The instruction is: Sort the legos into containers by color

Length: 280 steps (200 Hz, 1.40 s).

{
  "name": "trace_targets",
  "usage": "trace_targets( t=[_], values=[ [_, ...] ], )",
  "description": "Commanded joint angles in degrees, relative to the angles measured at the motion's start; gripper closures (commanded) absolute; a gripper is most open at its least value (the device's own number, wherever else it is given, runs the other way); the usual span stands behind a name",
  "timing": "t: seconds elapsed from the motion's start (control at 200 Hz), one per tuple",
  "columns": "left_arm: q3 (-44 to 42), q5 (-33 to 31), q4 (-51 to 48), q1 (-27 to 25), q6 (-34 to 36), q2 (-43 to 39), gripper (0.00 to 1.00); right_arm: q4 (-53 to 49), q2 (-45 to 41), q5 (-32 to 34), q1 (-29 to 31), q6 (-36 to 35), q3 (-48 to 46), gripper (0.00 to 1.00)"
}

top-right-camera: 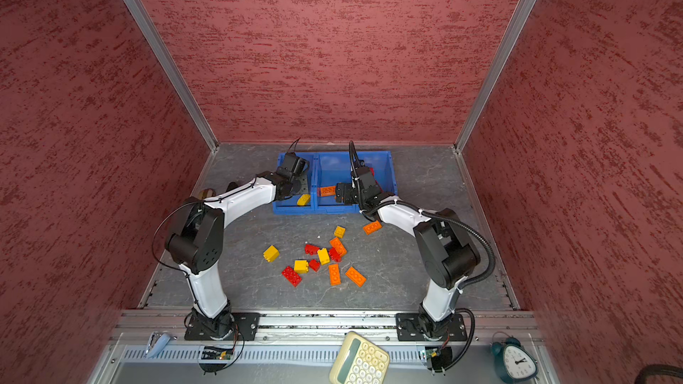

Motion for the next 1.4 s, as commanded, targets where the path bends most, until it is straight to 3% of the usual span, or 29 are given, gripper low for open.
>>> trace_targets(
  t=[0.0,0.336,0.481,0.721,0.927,1.062,1.202,1.398],
  values=[
    [4.24,1.28,0.80,0.78,2.25,3.57,0.71,-0.32,-2.76,4.25,0.39,-0.37,1.26,0.01],
    [16.65,2.47,-1.97,1.25,4.48,12.62,0.66,1.22,-9.32,8.41,0.38,-1.47,-3.28,0.01],
    [18.20,1.95,-3.12,1.28,5.02,13.53,0.50,1.29,-11.20,9.44,0.39,-2.26,-4.24,0.01],
    [9.38,4.94,-3.41,0.99,4.56,2.28,0.28,1.41,-12.57,9.84,0.39,-3.29,-4.80,0.01],
    [-5.76,4.65,-6.81,-0.95,2.90,-13.49,0.08,3.23,-12.75,9.45,0.38,-3.88,-4.86,0.01],
    [-13.96,2.77,-14.00,-0.79,-3.80,-22.03,0.01,4.22,-11.86,8.77,0.39,-4.28,-4.15,0.01],
    [-21.02,-1.16,-24.16,-0.93,-20.15,-29.06,0.01,4.54,-10.73,8.42,0.39,-4.66,-3.05,0.01],
    [-33.23,6.72,-23.59,-1.59,-34.82,-36.77,0.01,4.98,-9.91,7.56,0.40,-4.88,-2.06,0.01]
  ],
)
